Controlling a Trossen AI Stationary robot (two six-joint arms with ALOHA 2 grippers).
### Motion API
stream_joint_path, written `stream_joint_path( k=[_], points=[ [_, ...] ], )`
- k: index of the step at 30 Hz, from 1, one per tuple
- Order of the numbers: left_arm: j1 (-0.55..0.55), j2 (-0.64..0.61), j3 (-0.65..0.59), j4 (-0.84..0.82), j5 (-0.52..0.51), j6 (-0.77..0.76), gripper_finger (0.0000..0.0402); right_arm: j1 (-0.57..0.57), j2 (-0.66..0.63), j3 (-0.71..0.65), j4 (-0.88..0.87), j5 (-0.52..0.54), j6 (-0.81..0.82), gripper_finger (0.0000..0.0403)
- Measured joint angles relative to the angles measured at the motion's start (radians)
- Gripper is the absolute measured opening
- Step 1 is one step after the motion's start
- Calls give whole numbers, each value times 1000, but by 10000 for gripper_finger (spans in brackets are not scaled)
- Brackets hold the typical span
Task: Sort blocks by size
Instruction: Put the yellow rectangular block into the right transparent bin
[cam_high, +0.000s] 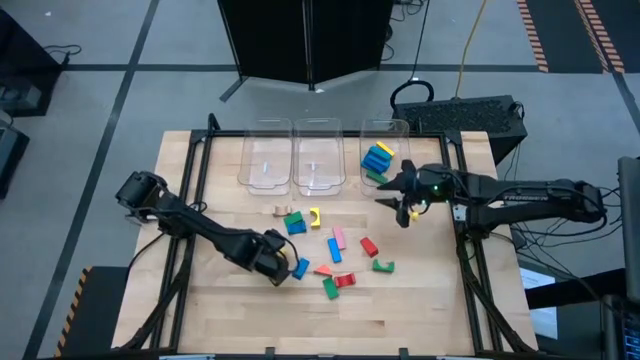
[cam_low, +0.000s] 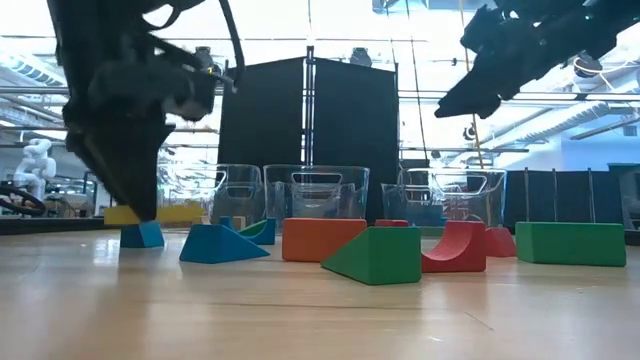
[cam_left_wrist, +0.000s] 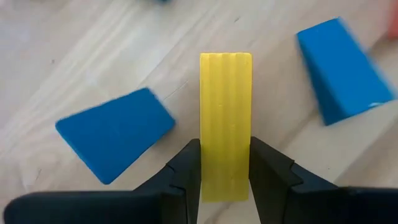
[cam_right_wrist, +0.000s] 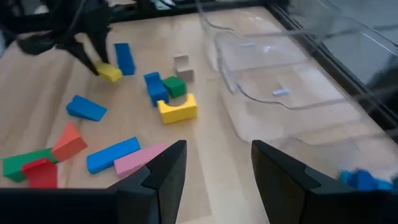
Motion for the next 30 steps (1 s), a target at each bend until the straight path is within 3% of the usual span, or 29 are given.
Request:
stream_joint_path(
  k=[10,16,22,30],
  points=[
    [63,-27,0,257,19,256,103,154,266,0,316,-6,-192,169],
    [128,-27,0,381,146,420,103,248,418,0,474,-5,-400,169],
    [195,-27,0,459,250,540,103,313,487,0,588,-5,-586,169],
    [270,-27,0,554,370,644,103,340,539,0,663,-5,-681,169]
  ],
)
